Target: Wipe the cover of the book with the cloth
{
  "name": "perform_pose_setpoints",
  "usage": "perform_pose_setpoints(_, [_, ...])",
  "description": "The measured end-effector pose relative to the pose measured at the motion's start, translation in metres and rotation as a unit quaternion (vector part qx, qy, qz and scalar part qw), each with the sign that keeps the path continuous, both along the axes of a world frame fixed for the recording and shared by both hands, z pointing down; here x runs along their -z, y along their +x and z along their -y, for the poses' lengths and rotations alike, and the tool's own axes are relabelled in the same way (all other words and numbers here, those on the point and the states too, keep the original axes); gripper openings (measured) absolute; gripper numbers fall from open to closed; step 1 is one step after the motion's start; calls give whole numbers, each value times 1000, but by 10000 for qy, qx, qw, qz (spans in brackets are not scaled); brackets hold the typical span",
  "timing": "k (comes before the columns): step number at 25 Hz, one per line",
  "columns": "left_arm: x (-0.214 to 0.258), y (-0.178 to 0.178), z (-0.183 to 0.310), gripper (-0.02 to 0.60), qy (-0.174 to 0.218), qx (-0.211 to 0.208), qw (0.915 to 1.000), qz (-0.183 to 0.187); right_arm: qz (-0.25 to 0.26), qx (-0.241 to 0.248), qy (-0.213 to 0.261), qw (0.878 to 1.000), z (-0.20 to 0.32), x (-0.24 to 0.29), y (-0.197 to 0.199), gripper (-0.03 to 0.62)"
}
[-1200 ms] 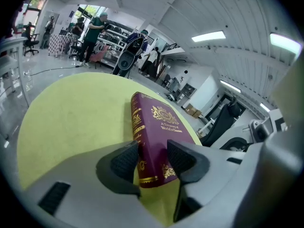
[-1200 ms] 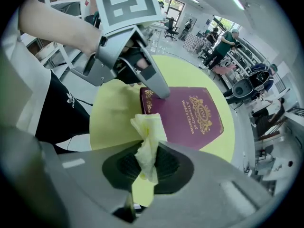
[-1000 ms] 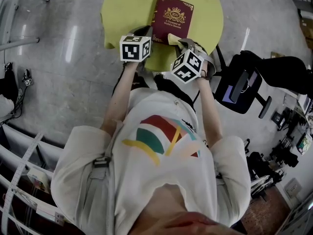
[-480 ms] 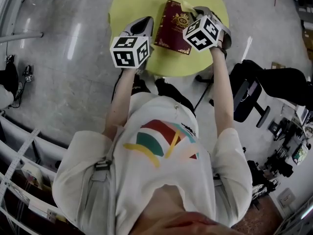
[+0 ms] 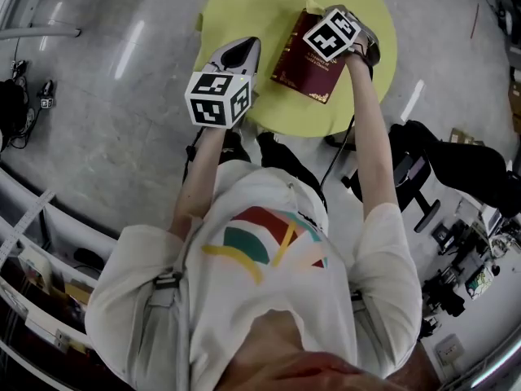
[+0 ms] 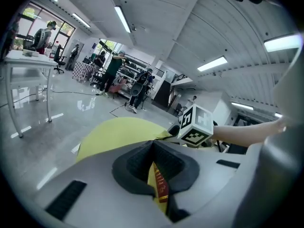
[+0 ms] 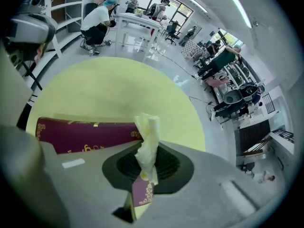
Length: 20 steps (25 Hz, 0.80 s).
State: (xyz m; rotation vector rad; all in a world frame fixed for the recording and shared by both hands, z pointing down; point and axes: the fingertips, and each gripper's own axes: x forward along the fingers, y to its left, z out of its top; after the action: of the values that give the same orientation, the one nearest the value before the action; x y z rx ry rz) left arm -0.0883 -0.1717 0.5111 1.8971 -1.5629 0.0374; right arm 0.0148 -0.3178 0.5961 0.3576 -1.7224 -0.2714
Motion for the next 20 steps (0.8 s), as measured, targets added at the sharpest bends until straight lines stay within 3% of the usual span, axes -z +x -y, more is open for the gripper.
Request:
perform_pose_setpoints(10, [1,-10,-2,14,0,89,9999,48,-153,73,51,9998,-10,-6,-1,29])
perform_pose_setpoints(20, [9,-17,-2,14,94,190,9998,32,-179,383,-209,9989,-75,-9,-2,29])
